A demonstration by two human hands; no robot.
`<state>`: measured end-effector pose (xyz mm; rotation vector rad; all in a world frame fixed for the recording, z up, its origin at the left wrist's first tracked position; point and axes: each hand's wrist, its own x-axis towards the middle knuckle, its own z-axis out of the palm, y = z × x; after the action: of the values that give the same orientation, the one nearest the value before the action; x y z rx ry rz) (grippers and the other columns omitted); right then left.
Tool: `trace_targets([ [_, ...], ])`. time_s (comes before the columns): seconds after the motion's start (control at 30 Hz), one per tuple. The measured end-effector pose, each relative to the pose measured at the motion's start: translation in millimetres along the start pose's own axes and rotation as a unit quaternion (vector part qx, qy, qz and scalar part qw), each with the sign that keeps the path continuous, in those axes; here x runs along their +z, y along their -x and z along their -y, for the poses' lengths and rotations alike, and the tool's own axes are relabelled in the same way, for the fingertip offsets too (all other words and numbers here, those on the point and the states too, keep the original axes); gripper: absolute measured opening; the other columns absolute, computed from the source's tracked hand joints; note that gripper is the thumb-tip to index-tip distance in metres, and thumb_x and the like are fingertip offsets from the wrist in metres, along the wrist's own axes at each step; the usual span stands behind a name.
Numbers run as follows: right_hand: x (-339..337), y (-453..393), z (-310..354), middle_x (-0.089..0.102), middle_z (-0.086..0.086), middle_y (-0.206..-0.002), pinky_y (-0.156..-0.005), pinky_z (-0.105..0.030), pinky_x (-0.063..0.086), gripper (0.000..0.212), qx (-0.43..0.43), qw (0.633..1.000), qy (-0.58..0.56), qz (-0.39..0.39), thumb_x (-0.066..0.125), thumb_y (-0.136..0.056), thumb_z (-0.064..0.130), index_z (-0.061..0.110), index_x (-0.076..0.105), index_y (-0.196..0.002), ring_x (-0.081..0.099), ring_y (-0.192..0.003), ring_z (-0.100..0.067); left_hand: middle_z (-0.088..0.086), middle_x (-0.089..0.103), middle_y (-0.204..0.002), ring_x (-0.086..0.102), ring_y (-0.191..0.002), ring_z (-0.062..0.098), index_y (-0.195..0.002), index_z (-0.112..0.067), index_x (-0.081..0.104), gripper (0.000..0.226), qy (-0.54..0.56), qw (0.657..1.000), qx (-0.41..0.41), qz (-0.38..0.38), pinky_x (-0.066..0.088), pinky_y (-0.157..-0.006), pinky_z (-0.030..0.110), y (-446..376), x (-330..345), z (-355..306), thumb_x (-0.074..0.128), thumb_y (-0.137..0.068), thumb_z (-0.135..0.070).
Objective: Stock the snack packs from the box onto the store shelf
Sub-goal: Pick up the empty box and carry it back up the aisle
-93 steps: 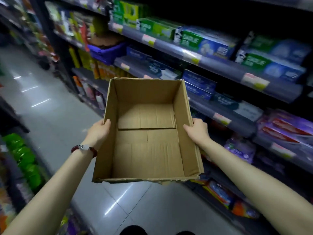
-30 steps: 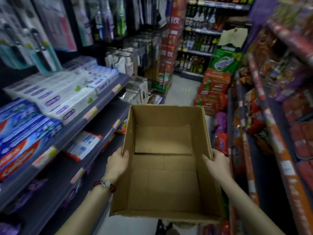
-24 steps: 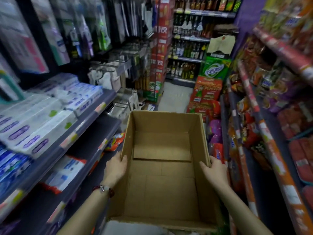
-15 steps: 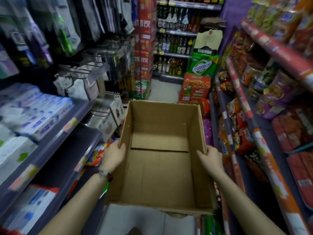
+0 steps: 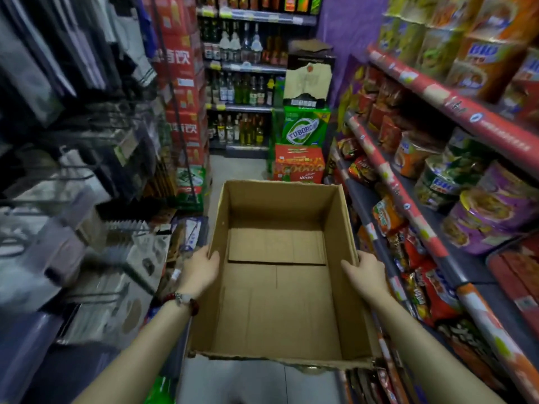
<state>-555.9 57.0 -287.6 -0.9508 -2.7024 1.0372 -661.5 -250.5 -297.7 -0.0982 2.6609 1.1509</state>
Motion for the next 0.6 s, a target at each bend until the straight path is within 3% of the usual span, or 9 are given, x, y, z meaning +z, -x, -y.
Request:
trace_targets([
  [0.1, 3.6, -42.7, 13.9, 0.07, -0.009, -0.09, -0.077, -0.044, 0.058, 0.026, 0.018, 1.0, -0.004, -0.015, 0.062, -0.087, 0.029, 0.009, 0.065, -0.104, 0.068, -0.085, -0.028, 0.01, 0.062, -0.098, 0.056, -0.081, 0.026, -0.118, -0.021, 0.055, 0.026, -0.012, 0.999, 0.029, 0.016, 0.044, -0.068, 0.032, -41.7, -2.9, -27.1, 0.037, -0.1, -0.026],
  [0.17, 6.8, -74.6, 19.2, 0.071, -0.007, -0.088, -0.077, -0.046, 0.058, 0.026, 0.028, 0.999, -0.007, -0.018, 0.062, -0.086, 0.031, 0.013, 0.067, -0.104, 0.069, -0.084, -0.027, 0.01, 0.061, -0.093, 0.055, -0.077, 0.026, -0.126, -0.016, 0.055, 0.032, -0.013, 0.999, 0.041, 0.012, 0.04, -0.064, 0.03, -73.7, 1.2, -41.2, 0.037, -0.1, -0.025],
  [0.27, 11.8, -122.5, 29.7, 0.069, -0.004, -0.079, -0.075, -0.047, 0.058, 0.013, 0.028, 0.999, -0.017, -0.024, 0.062, -0.088, 0.027, 0.015, 0.067, -0.092, 0.068, -0.079, -0.025, 0.009, 0.063, -0.098, 0.054, -0.079, 0.023, -0.117, -0.012, 0.059, 0.03, -0.013, 0.999, 0.036, 0.016, 0.039, -0.071, 0.03, -125.2, 11.5, -60.0, 0.037, -0.1, -0.026],
  [0.43, 22.0, -219.4, 37.7, 0.07, -0.006, -0.084, -0.073, -0.033, 0.055, 0.022, 0.035, 0.999, -0.016, -0.013, 0.064, -0.088, 0.025, 0.008, 0.068, -0.102, 0.067, -0.082, -0.024, 0.01, 0.064, -0.106, 0.059, -0.099, 0.033, -0.113, -0.013, 0.059, 0.029, -0.026, 0.999, 0.007, 0.037, 0.043, -0.077, 0.031, -212.6, 34.6, -98.1, 0.037, -0.1, -0.028],
  [0.6, 10.4, -320.1, 56.1, 0.068, -0.007, -0.08, -0.067, -0.028, 0.048, 0.018, 0.029, 0.999, -0.012, 0.004, 0.063, -0.089, 0.021, 0.006, 0.069, -0.095, 0.064, -0.075, -0.023, 0.015, 0.062, -0.121, 0.057, -0.108, 0.035, -0.127, -0.012, 0.055, 0.038, -0.046, 0.998, -0.029, 0.029, 0.044, -0.087, 0.034, -289.8, 55.0, -153.7, 0.037, -0.1, -0.031],
])
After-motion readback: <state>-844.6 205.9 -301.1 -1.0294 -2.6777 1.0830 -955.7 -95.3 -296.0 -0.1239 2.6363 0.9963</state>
